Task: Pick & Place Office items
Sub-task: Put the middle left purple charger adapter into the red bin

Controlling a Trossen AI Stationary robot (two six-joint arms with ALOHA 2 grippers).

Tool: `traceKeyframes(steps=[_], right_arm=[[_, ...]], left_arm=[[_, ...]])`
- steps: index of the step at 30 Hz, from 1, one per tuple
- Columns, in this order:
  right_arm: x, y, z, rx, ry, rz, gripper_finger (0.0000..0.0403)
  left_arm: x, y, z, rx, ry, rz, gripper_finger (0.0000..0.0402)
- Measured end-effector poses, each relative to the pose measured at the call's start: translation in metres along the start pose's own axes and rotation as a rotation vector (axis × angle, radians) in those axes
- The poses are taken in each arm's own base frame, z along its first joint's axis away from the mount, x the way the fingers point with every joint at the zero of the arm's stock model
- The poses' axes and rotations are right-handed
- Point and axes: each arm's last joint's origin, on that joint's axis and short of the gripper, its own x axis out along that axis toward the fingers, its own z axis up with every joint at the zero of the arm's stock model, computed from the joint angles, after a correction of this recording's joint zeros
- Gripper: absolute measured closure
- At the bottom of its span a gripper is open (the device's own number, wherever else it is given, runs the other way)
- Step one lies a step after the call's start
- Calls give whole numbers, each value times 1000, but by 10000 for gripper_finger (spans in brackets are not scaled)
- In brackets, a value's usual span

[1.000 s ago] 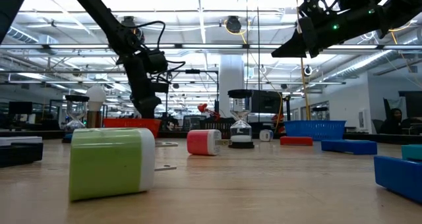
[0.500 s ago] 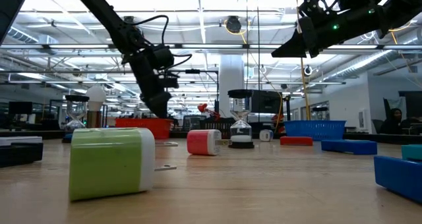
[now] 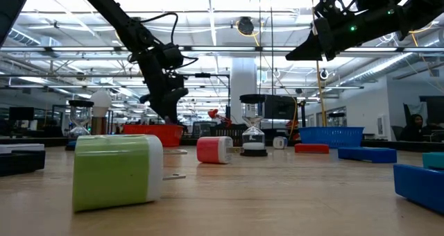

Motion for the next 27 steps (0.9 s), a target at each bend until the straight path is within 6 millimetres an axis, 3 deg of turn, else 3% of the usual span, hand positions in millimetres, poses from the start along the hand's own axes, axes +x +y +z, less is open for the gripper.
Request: traceKeyframes(steps=[10, 27], right_arm=[[0, 0, 0, 0, 0, 0, 403], [0, 0, 0, 0, 0, 0, 403]], left_arm=[[32, 0, -8, -235, 60, 34, 261], [34, -2, -8, -394, 58, 46, 250]])
